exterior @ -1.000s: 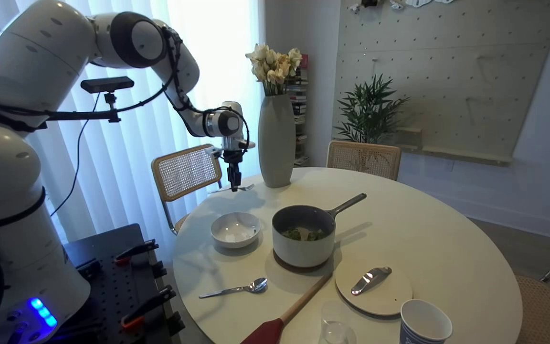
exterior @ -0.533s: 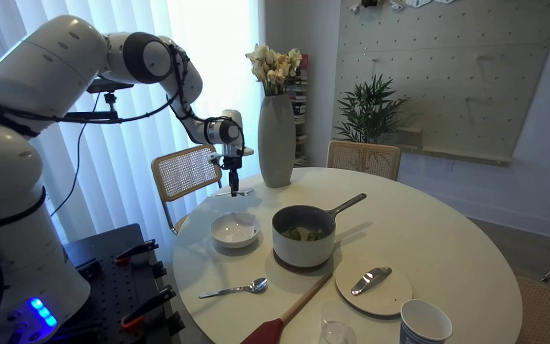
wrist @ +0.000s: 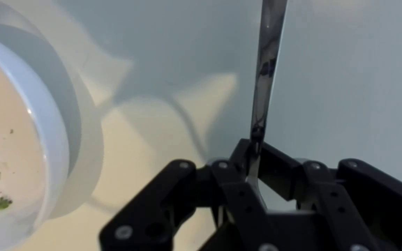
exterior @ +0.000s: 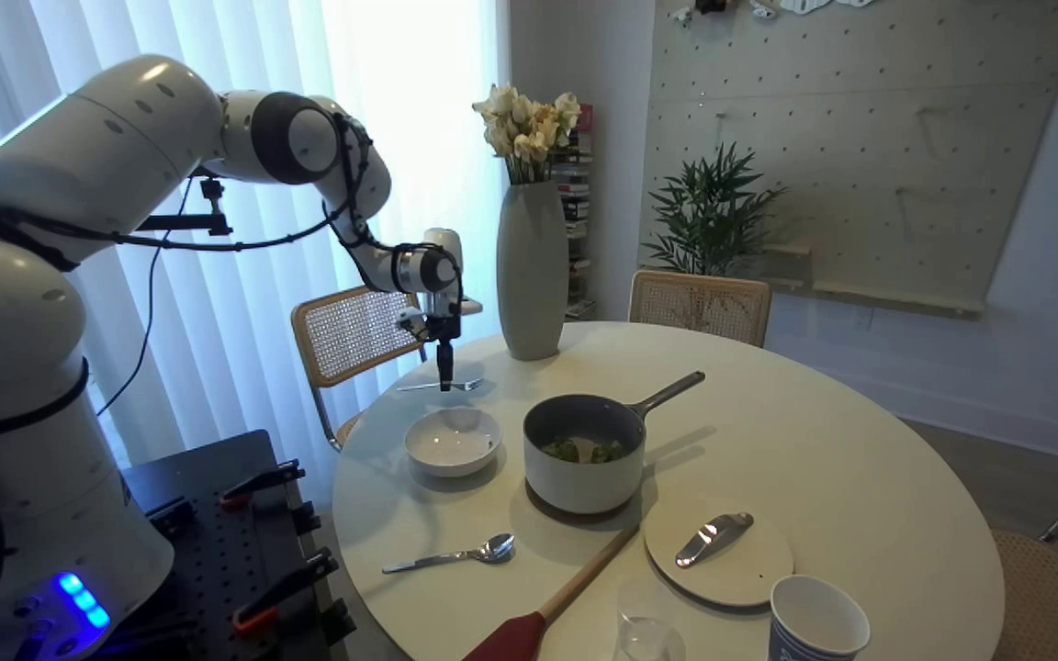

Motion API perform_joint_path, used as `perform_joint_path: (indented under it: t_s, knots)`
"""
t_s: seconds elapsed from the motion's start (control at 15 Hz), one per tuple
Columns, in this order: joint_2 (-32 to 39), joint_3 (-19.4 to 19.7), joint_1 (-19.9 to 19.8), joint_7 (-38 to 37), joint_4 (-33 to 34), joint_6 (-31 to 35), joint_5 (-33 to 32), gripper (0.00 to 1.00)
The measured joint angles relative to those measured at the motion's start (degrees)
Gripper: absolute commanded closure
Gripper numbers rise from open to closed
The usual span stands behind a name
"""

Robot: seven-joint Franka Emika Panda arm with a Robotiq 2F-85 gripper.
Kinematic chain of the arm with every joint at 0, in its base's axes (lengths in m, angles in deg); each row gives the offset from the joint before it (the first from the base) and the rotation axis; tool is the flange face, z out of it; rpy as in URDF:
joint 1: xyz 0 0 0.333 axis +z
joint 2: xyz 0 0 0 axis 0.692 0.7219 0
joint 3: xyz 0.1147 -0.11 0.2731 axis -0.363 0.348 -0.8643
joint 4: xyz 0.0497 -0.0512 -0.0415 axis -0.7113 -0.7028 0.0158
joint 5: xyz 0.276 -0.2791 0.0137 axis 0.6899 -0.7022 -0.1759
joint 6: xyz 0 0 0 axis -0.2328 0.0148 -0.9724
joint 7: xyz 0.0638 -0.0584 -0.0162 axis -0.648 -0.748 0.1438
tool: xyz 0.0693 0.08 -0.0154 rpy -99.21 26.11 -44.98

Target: Move the blue cup to the right, move the silver fork and spoon to the left, move the blue cup to the left

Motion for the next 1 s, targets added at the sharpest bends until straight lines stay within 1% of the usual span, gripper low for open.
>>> perform_joint_path:
  t_s: [0.33,0.4,0.47,0.6,0.67,0.8,1.0]
  knots:
    - [1.50,0.29,0.35,-1.52,1.00,0.00,-0.01,0.97]
    - [1.59,0.36,0.38,-1.54,1.09,0.00,-0.01,0.65]
    - [1.66,0.40,0.38,-1.56,1.13,0.00,-0.01,0.64]
    - [1.81,0.42,0.40,-1.60,1.22,0.01,0.00,0.50]
    - [1.87,0.43,0.41,-1.60,1.31,0.01,0.00,0.41]
    - [1.88,0.44,0.42,-1.60,1.43,0.01,0.00,0.28]
    - [1.88,0.49,0.43,-1.60,1.57,0.01,-0.01,0.05]
